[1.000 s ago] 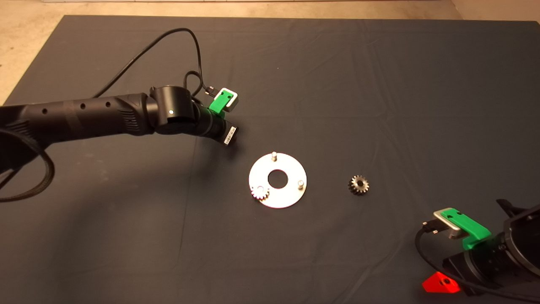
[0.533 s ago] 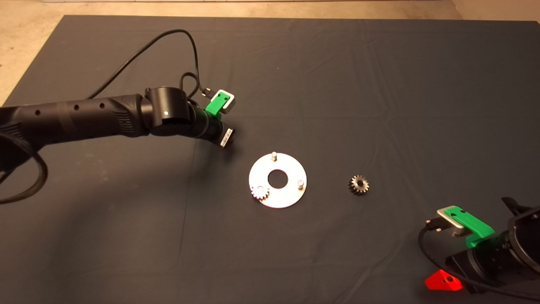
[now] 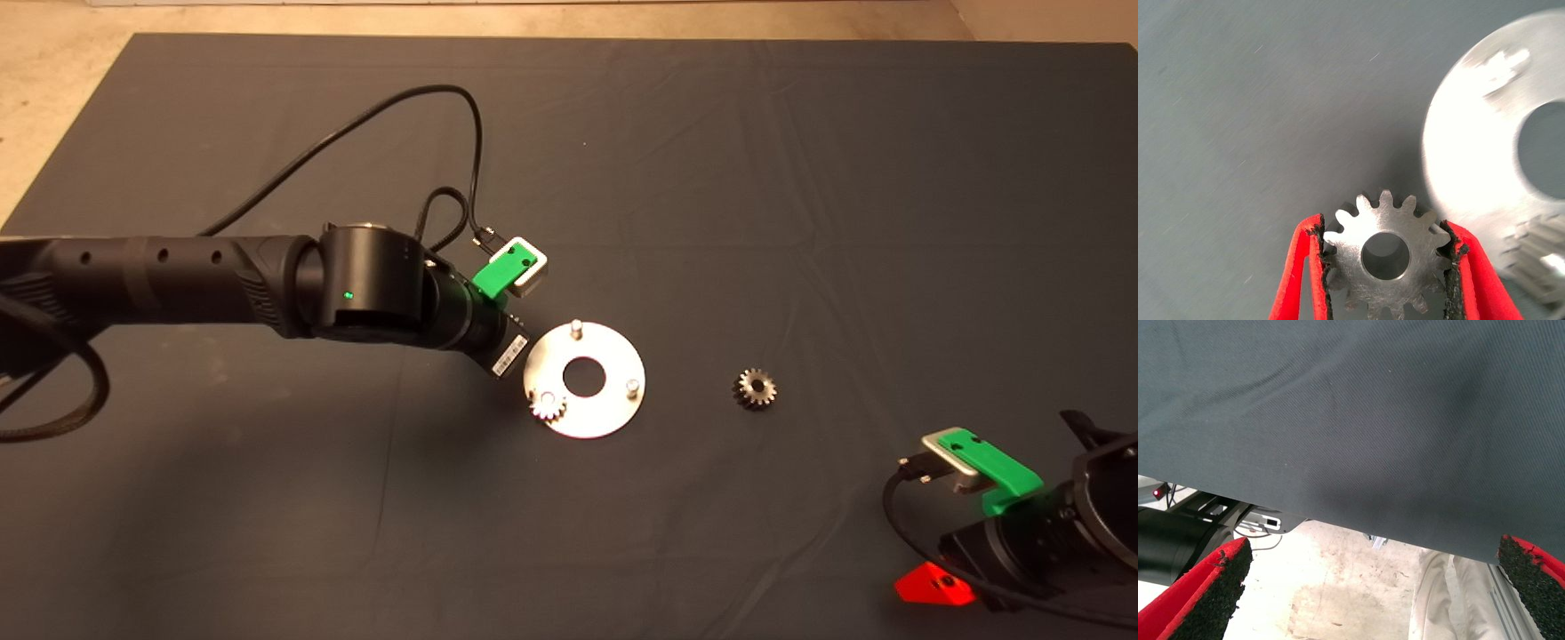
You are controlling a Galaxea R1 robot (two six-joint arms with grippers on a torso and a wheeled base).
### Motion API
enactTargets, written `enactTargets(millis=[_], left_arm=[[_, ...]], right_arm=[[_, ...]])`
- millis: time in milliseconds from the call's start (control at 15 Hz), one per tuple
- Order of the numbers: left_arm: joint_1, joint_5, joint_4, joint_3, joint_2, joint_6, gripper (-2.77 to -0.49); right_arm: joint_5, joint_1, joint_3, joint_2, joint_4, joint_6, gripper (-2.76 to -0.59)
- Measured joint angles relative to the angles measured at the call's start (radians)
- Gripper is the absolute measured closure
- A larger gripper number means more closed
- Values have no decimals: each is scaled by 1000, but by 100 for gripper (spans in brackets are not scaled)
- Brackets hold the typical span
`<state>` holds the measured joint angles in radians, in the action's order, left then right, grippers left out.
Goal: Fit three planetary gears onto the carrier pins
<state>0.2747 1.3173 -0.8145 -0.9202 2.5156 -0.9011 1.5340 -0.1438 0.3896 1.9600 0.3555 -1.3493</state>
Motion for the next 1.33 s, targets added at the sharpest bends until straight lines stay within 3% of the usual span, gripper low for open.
enactTargets(millis=[67,400,600,867,1333], left_arm=[[9,18,1,0,14,-3,-65],[47,11,0,8,53,-27,-65],[47,21,1,8,78,-57,-65],[47,11,1,8,137,-102,-65],[47,7,0,-28,141,-108,-64]], right_arm=[[0,0,0,0,1,3,-275],[0,0,0,-4,4,7,-275],[0,0,0,-4,7,8,-275],[0,0,0,-4,7,10,-275],[0,0,0,-4,8,10,-275]])
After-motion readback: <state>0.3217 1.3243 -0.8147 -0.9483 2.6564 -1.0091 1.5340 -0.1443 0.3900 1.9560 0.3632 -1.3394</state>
